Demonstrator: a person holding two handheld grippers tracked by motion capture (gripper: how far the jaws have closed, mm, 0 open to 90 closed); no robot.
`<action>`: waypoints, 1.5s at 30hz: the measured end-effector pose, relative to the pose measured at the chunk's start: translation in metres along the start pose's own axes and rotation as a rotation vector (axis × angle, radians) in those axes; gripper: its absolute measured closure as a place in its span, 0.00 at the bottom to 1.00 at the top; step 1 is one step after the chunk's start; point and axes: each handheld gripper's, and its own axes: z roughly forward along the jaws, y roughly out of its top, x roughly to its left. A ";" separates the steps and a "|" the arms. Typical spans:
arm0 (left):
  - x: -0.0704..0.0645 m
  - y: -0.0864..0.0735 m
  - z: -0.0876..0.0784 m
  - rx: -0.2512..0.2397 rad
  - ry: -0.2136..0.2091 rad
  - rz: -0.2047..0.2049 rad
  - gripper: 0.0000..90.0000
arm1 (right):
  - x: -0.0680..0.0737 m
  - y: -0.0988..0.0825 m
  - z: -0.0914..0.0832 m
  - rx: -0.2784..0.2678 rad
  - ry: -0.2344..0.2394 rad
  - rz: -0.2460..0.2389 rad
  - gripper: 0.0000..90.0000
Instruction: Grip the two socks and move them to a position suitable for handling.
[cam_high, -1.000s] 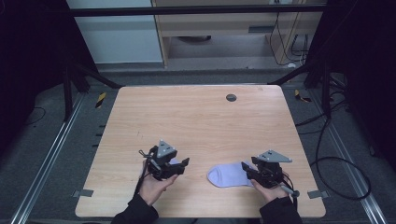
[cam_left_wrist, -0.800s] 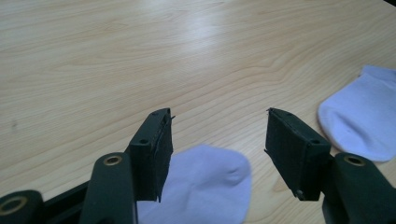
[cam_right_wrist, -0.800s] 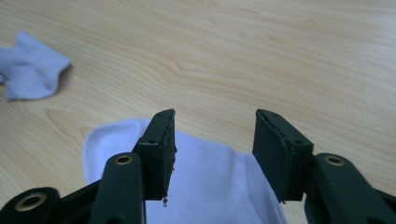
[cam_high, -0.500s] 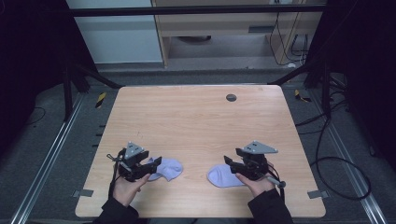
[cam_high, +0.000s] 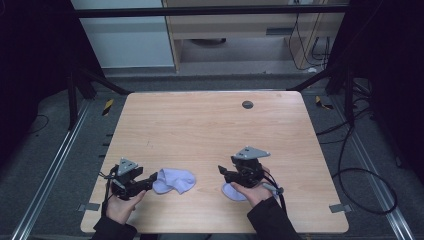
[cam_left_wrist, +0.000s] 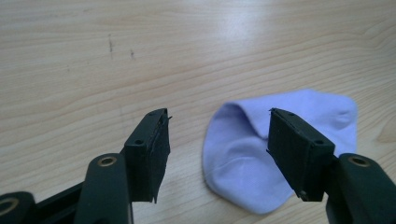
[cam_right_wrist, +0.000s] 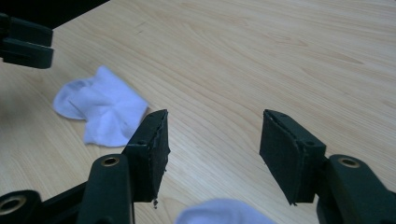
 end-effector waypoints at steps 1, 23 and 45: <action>0.001 -0.001 0.001 0.005 0.005 0.004 0.42 | 0.004 0.002 0.004 0.003 0.007 -0.008 0.47; 0.005 -0.016 0.023 0.119 0.005 0.016 0.54 | 0.078 0.005 0.072 0.117 0.147 -0.125 0.57; 0.001 -0.016 0.030 0.187 -0.036 0.013 0.89 | 0.108 -0.017 0.113 0.212 0.126 -0.232 0.82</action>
